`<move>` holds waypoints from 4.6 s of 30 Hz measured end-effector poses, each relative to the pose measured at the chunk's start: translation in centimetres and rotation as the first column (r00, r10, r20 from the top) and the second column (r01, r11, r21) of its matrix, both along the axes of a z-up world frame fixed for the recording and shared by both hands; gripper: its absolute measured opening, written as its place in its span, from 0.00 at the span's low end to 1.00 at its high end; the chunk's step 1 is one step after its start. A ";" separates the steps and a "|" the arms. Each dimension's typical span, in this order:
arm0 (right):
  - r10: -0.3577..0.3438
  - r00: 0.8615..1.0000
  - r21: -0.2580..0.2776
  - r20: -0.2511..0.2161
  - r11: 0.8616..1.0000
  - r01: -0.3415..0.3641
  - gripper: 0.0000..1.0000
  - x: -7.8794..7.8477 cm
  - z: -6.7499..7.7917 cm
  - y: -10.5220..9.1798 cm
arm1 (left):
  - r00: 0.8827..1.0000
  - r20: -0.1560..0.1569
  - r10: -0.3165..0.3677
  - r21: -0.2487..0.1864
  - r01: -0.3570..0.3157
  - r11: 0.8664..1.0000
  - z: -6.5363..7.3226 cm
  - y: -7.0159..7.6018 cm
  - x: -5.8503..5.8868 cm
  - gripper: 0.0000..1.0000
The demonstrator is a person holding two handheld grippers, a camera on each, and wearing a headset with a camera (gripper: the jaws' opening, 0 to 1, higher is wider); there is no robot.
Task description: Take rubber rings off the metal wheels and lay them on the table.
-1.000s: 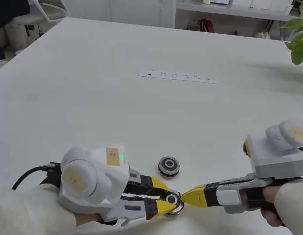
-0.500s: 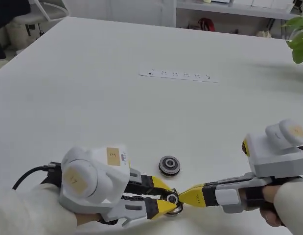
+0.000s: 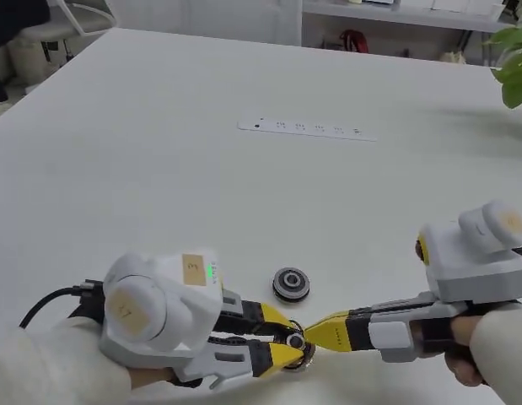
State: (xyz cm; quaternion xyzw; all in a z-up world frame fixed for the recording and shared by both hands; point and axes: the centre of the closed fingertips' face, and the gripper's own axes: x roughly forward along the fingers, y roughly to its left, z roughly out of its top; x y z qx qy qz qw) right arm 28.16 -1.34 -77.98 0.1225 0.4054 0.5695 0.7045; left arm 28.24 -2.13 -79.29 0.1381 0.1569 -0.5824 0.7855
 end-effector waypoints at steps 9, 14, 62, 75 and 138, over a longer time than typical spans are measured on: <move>-0.014 1.000 -0.018 -0.010 1.000 0.013 0.00 0.1 -0.5 -0.3 | 1.000 0.008 -0.007 0.008 0.007 1.000 0.1 0.0 -0.1 0.14; -0.018 1.000 -0.026 -0.008 1.000 0.017 0.00 0.2 -0.6 -0.5 | 1.000 0.008 -0.012 0.020 0.012 1.000 0.3 0.4 -0.2 0.19; 0.008 0.999 0.078 0.033 0.997 -0.010 0.00 -0.5 3.0 2.9 | 0.978 -0.013 0.209 -0.043 -0.210 0.977 3.8 7.6 -0.1 0.82; 0.064 0.997 0.039 0.049 0.997 -0.066 0.00 -1.8 2.1 4.0 | 0.978 -0.030 0.207 -0.043 -0.209 0.977 3.6 7.8 -0.8 0.86; 0.057 0.956 -0.126 0.288 0.992 -0.021 0.06 1.1 1.1 3.2 | 0.975 -0.073 0.210 -0.018 -0.212 0.977 2.7 8.0 -1.1 0.83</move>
